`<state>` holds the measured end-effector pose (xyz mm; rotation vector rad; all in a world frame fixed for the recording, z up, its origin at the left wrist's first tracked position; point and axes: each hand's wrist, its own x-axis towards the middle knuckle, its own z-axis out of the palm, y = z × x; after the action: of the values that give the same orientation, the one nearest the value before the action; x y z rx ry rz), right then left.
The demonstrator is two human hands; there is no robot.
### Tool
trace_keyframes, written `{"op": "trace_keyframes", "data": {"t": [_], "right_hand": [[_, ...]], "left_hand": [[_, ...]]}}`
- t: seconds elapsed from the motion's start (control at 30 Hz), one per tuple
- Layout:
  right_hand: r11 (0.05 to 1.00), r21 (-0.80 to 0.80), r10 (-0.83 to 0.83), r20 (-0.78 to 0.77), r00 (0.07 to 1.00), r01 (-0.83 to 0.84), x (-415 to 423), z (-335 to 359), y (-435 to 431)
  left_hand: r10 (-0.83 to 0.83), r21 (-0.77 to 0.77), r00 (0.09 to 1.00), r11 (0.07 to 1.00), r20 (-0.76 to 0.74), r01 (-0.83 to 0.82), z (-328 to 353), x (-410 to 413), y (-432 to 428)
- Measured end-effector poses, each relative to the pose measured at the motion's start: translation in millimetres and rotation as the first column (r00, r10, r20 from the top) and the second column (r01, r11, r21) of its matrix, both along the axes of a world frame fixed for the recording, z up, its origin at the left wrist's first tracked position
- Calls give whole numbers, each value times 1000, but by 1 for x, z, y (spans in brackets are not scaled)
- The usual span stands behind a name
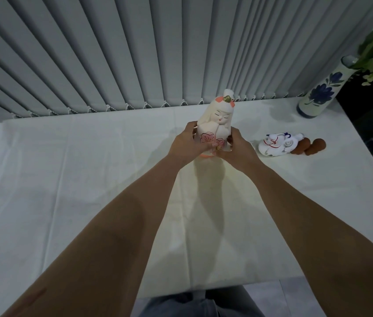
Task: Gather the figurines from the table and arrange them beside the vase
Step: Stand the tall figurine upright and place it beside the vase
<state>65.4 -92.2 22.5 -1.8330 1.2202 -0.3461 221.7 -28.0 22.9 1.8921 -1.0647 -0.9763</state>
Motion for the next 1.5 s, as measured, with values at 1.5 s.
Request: {"op": "trace_keyframes", "data": {"t": [1.5], "right_hand": [[992,-65,-109,-31,994,107,-128,23,-216]], "left_hand": [[-133,-87,991,987,21,135,11,-123,-241]]}}
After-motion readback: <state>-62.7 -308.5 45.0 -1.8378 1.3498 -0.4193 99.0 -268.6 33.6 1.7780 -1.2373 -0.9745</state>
